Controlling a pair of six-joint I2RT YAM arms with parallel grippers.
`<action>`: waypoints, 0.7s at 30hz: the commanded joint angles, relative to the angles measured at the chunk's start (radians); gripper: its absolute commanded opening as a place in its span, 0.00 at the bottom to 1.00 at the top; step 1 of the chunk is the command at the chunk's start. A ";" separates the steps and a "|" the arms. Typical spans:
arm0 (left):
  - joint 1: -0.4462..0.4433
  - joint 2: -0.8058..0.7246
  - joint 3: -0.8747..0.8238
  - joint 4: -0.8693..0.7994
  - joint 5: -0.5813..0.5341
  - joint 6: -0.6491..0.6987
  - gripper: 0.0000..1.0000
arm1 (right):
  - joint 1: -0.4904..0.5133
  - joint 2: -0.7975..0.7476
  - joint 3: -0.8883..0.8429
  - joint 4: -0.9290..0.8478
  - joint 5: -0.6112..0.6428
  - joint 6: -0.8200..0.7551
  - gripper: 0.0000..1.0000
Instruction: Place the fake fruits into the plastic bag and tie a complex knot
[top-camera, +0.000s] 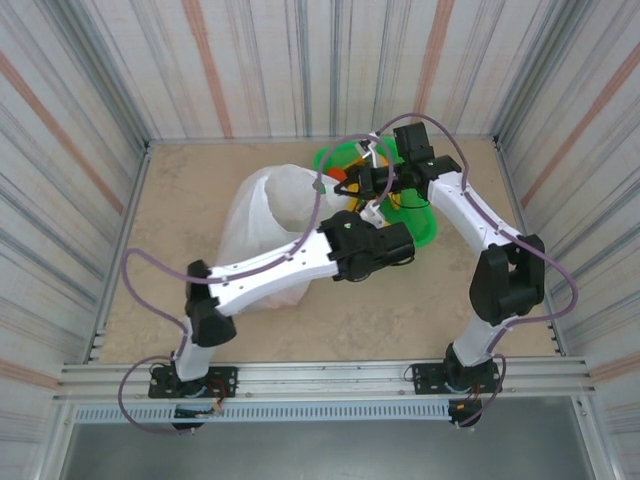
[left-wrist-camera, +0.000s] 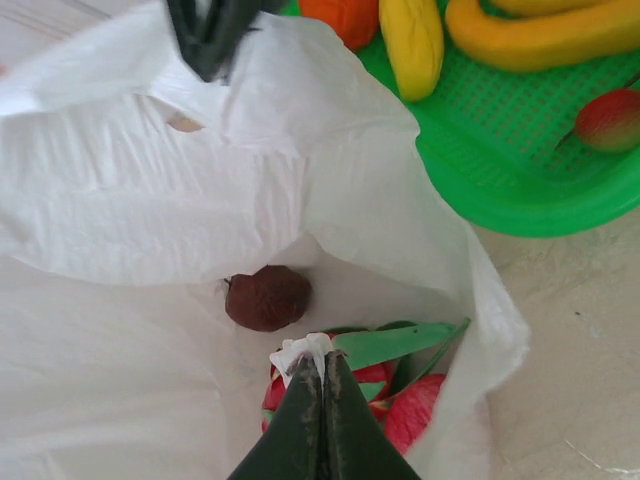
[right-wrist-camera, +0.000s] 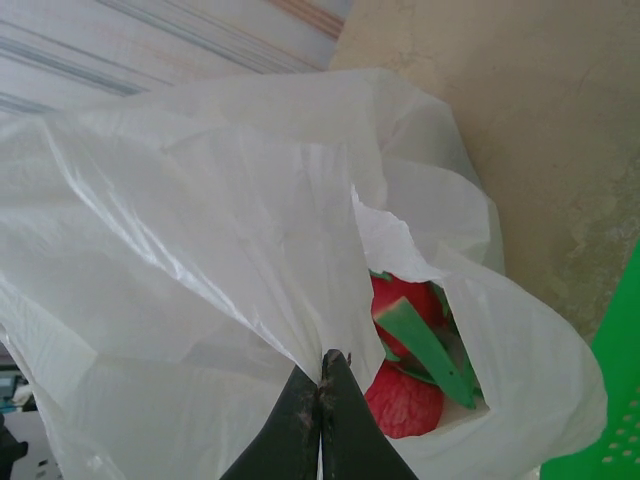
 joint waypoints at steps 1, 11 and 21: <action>-0.010 -0.230 -0.078 0.217 0.012 0.224 0.00 | -0.013 -0.079 0.035 0.069 -0.087 0.094 0.00; 0.107 -0.759 -0.372 0.698 0.460 0.524 0.00 | -0.013 -0.142 0.043 0.562 -0.330 0.551 0.00; 0.616 -0.979 -0.439 0.823 1.008 0.470 0.00 | -0.060 -0.117 0.174 0.796 -0.246 0.848 0.00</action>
